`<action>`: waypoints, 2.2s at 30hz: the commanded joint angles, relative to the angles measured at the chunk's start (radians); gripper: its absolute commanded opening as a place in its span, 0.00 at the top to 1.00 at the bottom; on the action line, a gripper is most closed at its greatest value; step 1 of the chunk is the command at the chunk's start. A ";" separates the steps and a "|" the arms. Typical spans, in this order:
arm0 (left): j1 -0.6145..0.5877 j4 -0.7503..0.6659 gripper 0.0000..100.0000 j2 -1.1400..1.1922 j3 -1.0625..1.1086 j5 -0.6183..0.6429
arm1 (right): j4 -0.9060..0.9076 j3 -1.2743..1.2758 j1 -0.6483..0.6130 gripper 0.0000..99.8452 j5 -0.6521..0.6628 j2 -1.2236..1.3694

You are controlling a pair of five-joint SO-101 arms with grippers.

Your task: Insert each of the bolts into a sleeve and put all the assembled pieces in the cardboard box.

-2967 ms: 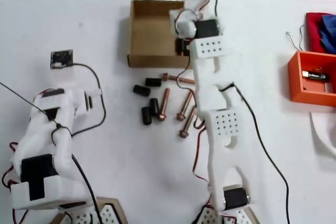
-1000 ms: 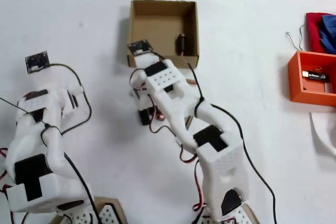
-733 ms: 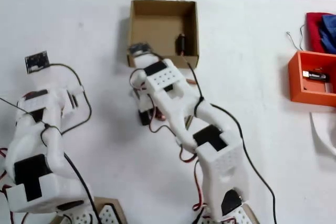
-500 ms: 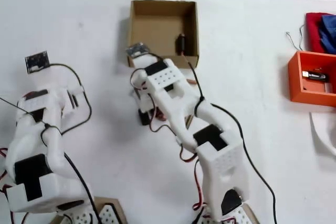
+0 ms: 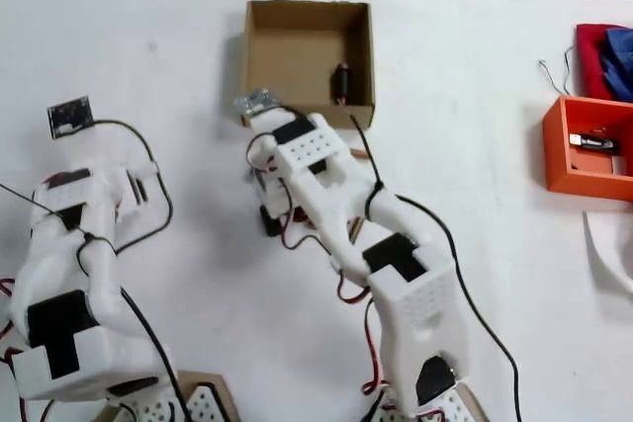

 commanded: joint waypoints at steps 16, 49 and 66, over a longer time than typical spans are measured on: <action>-0.008 0.005 0.84 -0.005 -0.050 0.002 | 0.031 -0.014 0.018 0.87 0.008 -0.002; 0.032 0.071 0.84 -0.006 -0.054 -0.008 | 0.140 -0.020 0.148 0.98 0.057 -0.716; 0.760 0.741 0.84 0.158 -0.768 -0.199 | -0.076 0.687 0.923 0.98 0.048 -1.455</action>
